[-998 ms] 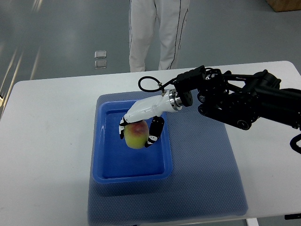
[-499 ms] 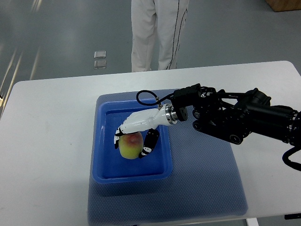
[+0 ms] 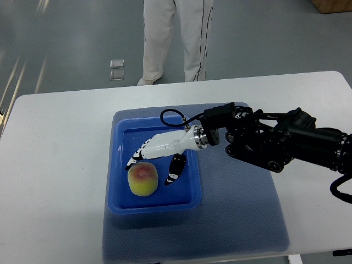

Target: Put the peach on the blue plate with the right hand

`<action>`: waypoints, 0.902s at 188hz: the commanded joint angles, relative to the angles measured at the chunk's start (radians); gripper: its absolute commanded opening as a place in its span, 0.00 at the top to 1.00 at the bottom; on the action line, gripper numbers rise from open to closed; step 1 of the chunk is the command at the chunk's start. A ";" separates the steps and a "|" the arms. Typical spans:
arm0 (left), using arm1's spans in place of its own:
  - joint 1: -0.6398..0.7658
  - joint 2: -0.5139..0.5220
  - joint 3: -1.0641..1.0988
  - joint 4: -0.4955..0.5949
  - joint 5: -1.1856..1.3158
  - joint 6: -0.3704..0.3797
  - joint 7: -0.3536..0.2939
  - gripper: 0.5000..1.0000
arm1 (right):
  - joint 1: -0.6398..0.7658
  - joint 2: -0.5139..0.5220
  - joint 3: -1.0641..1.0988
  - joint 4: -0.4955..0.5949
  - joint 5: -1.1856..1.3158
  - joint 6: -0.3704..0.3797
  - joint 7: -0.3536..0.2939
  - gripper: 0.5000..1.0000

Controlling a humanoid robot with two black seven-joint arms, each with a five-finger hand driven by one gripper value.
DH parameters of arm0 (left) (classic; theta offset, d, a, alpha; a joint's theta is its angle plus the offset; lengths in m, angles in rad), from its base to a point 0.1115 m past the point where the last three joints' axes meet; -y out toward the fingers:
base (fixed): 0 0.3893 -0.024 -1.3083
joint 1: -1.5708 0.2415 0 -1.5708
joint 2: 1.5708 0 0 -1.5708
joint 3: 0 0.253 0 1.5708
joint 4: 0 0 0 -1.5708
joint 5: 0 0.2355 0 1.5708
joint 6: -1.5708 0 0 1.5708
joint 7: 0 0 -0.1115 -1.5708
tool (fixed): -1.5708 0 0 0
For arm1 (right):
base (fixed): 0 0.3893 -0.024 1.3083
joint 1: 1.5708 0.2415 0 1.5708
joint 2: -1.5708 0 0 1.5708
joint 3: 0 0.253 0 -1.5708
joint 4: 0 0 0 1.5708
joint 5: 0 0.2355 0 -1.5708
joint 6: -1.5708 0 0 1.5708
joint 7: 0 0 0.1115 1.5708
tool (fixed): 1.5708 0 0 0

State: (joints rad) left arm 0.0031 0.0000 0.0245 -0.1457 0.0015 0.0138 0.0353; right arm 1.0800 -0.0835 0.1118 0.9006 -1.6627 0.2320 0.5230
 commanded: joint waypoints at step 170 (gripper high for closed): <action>0.000 0.000 0.000 0.000 0.000 0.000 0.000 0.00 | -0.408 -0.035 0.766 -0.137 0.776 -0.201 0.000 0.15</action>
State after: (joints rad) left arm 0.0031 0.0000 0.0246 -0.1457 0.0016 0.0138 0.0352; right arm 0.7057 -0.1404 0.8250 0.8063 -1.1005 0.0926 0.5247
